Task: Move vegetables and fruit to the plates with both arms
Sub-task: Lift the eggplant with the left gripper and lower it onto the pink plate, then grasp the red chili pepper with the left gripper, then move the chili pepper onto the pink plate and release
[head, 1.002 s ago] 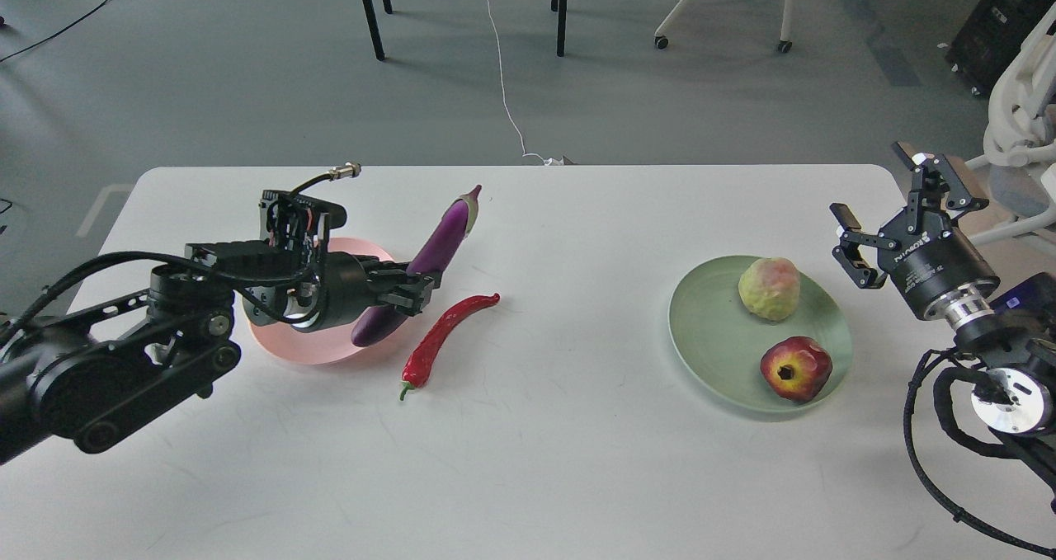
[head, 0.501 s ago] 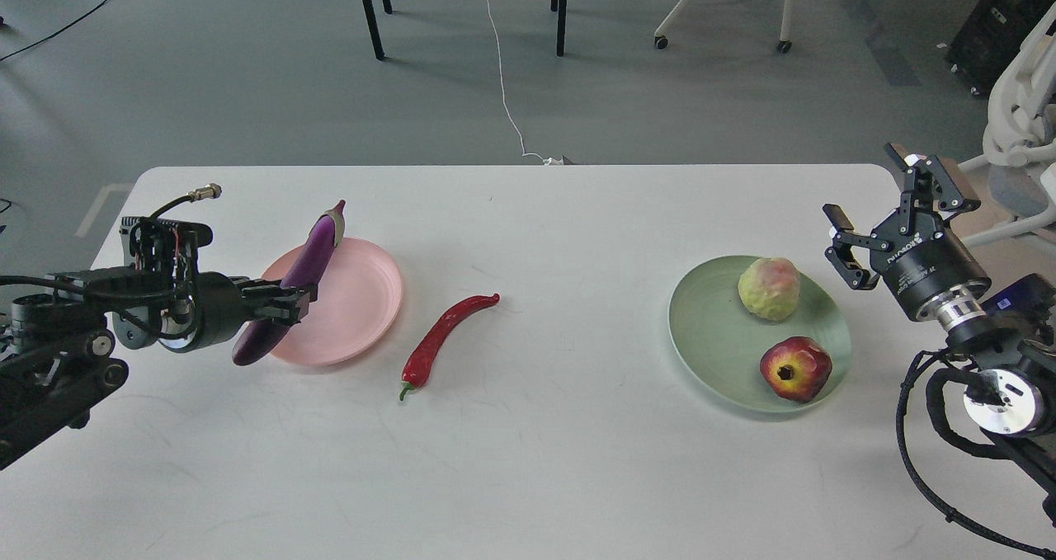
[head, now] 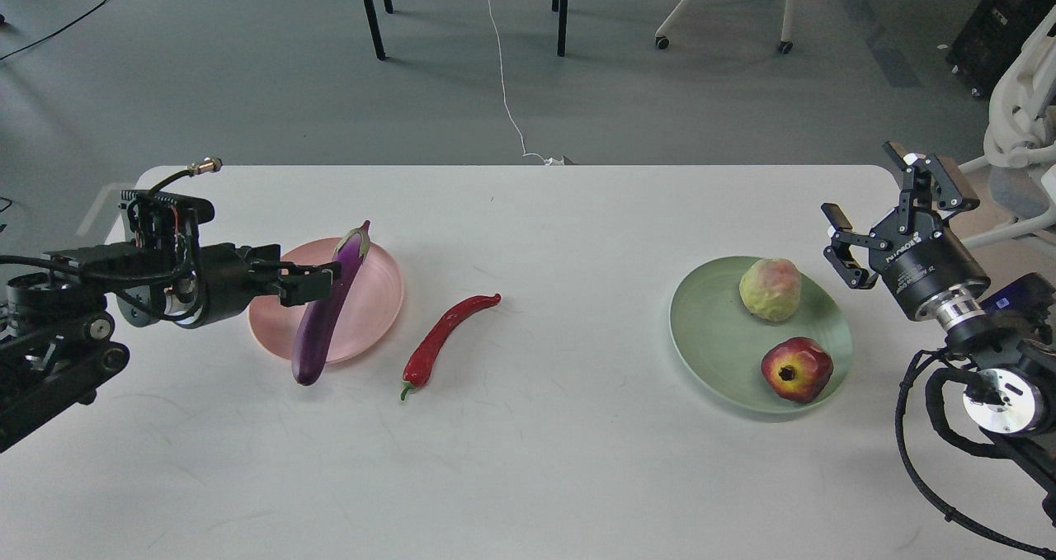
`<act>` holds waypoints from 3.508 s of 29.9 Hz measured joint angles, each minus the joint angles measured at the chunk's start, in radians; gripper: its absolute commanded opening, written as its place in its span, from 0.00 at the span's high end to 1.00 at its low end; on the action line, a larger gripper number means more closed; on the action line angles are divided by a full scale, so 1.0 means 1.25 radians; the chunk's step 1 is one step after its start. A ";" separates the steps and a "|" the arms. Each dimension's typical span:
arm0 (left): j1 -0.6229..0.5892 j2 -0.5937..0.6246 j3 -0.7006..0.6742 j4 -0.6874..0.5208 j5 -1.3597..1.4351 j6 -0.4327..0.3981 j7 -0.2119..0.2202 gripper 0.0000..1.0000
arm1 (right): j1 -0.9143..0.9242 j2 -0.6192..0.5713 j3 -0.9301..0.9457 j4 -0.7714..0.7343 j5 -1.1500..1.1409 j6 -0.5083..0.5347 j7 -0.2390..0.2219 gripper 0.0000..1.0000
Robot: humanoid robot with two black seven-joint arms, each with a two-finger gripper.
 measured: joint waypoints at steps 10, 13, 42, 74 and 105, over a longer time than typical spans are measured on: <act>-0.015 -0.121 0.081 -0.070 0.083 -0.005 0.032 0.09 | -0.007 -0.005 0.000 0.001 0.000 0.000 0.000 0.01; -0.017 -0.164 0.118 -0.025 0.167 -0.005 0.027 0.09 | -0.013 -0.005 0.000 0.002 0.000 0.000 0.000 0.01; -0.008 -0.254 0.148 0.117 0.268 -0.004 0.006 0.87 | -0.021 -0.008 0.010 0.005 -0.001 0.000 0.000 0.01; -0.035 0.026 0.091 0.196 -0.078 0.005 -0.005 0.61 | -0.023 -0.003 0.010 0.006 -0.008 0.000 0.000 0.01; 0.108 -0.254 -0.267 0.109 -0.875 0.138 -0.101 0.01 | 0.108 0.034 -0.055 0.011 -0.011 -0.066 0.000 0.01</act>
